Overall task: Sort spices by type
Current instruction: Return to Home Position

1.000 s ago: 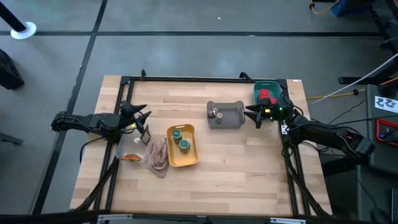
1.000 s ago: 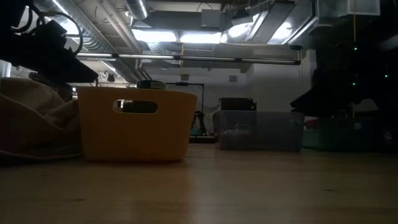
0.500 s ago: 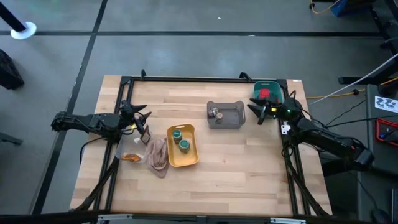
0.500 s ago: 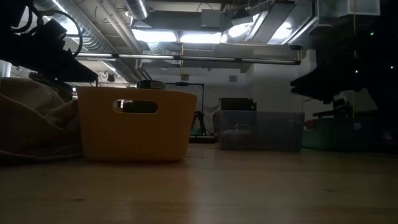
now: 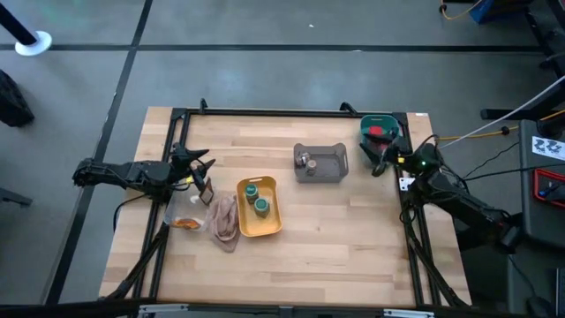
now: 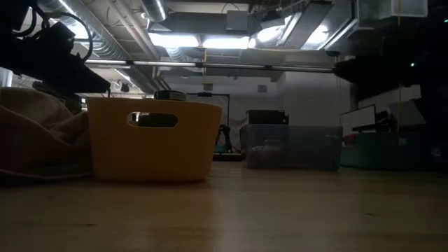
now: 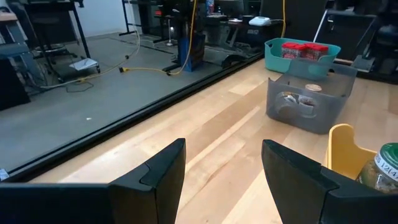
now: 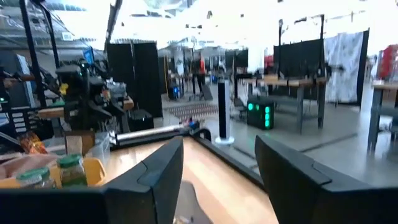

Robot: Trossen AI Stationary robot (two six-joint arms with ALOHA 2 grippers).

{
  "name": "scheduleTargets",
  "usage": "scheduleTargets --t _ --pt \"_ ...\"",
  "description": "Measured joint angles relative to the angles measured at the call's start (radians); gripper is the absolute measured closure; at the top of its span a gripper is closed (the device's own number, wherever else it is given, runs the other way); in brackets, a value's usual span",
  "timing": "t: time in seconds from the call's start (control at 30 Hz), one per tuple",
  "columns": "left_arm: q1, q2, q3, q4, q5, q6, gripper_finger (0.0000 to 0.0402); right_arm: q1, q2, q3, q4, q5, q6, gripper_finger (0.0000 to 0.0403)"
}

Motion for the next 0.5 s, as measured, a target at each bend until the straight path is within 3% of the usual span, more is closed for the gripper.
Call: scheduleTargets --t 0.3,0.5 --pt "0.000 0.000 0.000 -0.001 -0.010 0.127 0.0205 0.000 -0.073 0.000 -0.001 0.010 -0.028 0.0204" --pt "0.000 0.000 0.000 -0.002 -0.013 0.130 0.0205 0.000 -0.072 -0.001 -0.081 0.114 -0.063 0.0204"
